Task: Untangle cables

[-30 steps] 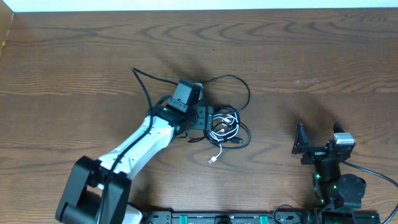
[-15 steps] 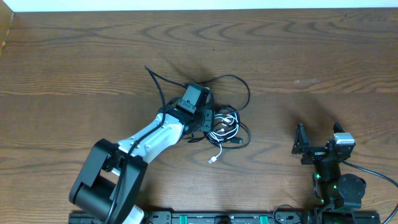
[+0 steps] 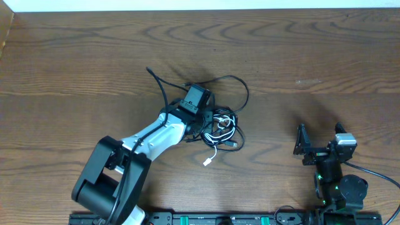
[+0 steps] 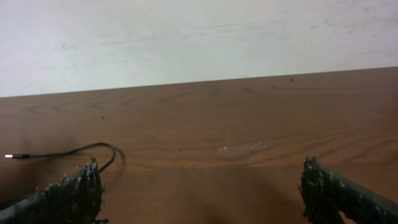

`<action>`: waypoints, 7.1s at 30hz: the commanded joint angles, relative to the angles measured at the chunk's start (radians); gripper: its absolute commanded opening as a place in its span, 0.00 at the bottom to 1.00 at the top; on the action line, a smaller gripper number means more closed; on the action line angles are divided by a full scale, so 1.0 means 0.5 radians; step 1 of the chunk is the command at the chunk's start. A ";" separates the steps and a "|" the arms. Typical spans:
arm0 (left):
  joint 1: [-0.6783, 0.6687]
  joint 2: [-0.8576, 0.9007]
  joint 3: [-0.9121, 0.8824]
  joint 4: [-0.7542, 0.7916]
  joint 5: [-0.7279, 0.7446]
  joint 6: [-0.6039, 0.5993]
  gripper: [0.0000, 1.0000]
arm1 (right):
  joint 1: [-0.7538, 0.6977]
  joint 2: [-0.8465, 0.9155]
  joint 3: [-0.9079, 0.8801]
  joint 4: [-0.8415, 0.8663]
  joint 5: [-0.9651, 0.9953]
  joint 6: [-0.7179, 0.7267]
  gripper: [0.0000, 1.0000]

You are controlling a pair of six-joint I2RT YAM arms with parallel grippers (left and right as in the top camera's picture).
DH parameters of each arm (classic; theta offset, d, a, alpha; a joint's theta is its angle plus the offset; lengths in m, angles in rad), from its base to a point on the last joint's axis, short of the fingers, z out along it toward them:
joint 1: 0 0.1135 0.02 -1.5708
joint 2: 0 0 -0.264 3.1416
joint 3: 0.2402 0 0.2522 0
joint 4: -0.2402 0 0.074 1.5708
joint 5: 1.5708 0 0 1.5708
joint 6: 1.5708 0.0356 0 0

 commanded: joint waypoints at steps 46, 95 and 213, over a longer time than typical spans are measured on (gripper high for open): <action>-0.001 -0.710 0.034 -0.192 -0.040 -0.542 0.07 | -0.003 0.707 1.334 -1.335 -0.613 0.917 0.99; -0.001 -0.712 0.034 0.703 1.646 -0.205 0.08 | 0.304 1.836 1.535 -1.131 -0.872 0.807 0.48; -0.301 -0.932 0.033 0.249 -0.020 0.327 0.08 | 0.300 2.081 1.538 -1.218 -0.686 0.519 0.33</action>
